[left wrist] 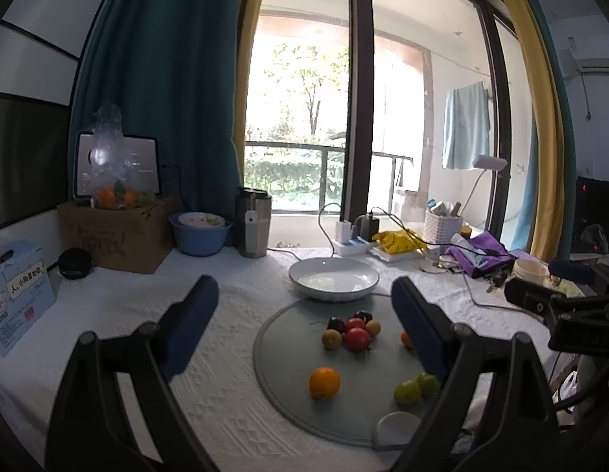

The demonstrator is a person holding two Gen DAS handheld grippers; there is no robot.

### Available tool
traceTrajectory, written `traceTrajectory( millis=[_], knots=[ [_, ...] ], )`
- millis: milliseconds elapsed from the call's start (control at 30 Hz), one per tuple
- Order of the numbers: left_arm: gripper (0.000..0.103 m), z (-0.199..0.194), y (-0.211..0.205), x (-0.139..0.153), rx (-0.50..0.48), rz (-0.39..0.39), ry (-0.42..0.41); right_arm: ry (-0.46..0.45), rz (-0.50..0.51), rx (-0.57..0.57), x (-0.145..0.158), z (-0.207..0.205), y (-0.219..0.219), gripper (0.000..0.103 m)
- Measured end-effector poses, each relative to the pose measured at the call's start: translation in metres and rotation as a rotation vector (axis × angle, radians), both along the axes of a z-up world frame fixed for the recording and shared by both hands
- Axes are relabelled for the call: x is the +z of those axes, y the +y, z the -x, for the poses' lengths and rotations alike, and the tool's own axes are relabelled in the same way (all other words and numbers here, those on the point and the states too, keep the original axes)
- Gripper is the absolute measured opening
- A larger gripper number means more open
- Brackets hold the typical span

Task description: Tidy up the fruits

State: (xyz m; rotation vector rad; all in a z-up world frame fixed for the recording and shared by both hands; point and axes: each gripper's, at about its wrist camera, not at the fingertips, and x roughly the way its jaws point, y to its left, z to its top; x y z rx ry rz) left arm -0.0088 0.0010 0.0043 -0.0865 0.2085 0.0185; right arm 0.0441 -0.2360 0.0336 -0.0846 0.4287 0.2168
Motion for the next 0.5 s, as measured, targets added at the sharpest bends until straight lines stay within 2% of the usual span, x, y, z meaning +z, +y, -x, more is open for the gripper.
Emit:
traceTrajectory(
  millis=[500],
  knots=[
    [0.091, -0.0002, -0.0031, -0.0037, -0.006, -0.01, 0.011, 0.004, 0.005, -0.005, 0.0, 0.0, -0.0004, 0.102]
  ],
)
